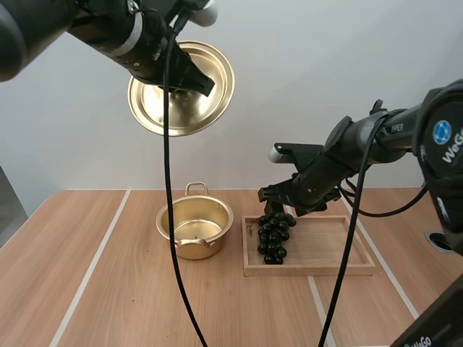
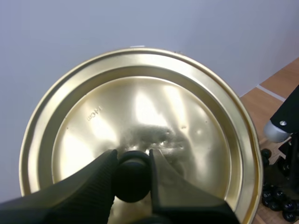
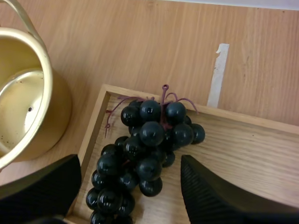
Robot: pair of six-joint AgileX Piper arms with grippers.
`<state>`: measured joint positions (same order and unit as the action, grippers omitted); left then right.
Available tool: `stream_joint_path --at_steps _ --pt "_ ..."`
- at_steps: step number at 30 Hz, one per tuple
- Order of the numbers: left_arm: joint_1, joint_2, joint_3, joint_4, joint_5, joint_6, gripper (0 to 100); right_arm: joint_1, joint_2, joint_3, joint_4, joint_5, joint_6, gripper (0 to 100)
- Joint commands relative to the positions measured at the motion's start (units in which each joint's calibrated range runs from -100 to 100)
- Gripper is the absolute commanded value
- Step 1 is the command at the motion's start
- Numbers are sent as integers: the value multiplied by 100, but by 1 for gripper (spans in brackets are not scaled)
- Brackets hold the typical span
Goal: Open the pot, put the grape inside, and close it
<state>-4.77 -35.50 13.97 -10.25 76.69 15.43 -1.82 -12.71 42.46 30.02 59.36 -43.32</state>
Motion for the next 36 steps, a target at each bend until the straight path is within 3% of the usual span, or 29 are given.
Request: stream_joint_path --at_steps 1,10,28,30,32,35,36 --pt "-19 -260 -56 -201 -178 -83 0 9 241 -243 176 170 -102 100" --pt "-19 -588 -56 -331 31 -143 0 9 1076 -741 276 679 9 100" --pt "-19 -647 -56 -397 175 -151 0 165 1797 -1041 264 394 37 100" --pt "-19 -647 -56 -409 193 -151 0 221 1822 -1104 264 355 100 80" --pt "-19 -647 -56 -409 193 -151 0 252 1851 -1129 264 332 168 55" --pt "-19 -647 -56 -423 197 -151 0 252 1851 -1139 266 248 158 8" --pt "-19 -647 -56 -423 197 -151 0 252 1851 -1139 266 195 158 0"
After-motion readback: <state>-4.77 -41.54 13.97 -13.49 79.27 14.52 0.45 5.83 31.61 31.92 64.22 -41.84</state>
